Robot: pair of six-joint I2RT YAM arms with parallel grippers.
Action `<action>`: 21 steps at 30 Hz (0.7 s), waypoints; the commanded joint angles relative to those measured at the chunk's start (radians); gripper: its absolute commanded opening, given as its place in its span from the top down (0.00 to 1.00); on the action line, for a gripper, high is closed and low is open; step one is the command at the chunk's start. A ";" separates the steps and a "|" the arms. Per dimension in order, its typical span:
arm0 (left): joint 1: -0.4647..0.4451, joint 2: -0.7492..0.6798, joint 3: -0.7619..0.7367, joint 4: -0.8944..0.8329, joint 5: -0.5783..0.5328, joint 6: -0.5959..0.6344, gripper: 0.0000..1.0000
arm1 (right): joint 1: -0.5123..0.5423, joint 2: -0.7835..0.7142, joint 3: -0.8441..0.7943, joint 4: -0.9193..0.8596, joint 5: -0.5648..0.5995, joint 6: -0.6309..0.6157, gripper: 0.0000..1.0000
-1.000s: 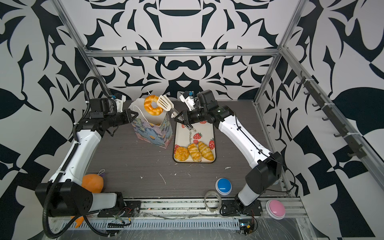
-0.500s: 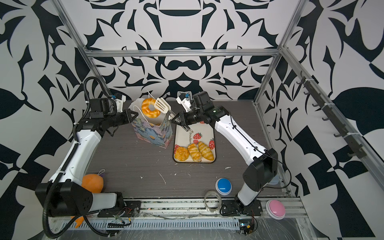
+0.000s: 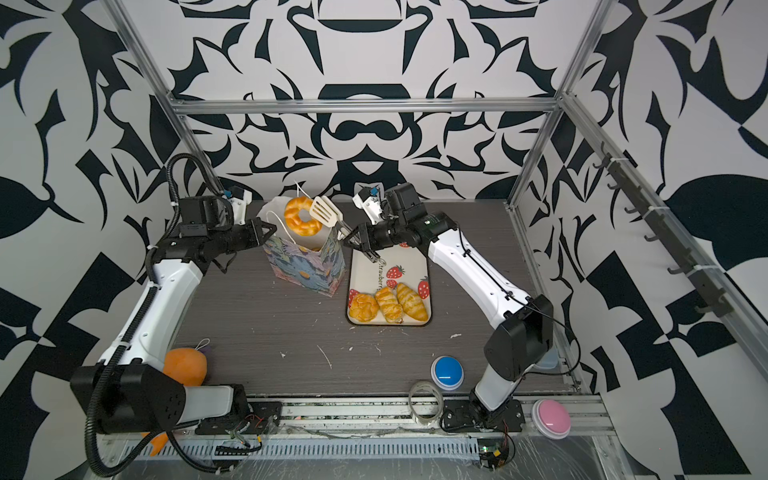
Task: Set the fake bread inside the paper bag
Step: 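Carry the ring-shaped bun in the tongs toward the bag opening, then open the tongs over the bag to drop the ring-shaped bun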
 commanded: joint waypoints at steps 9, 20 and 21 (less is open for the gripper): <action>0.003 -0.004 -0.019 0.003 0.018 -0.005 0.99 | 0.003 -0.005 0.011 0.050 -0.003 0.000 0.69; 0.003 -0.005 -0.020 0.003 0.018 -0.006 0.99 | 0.004 -0.006 0.010 0.049 0.002 0.000 0.62; 0.003 -0.005 -0.019 0.004 0.018 -0.006 0.98 | 0.003 -0.006 0.012 0.048 0.002 0.000 0.62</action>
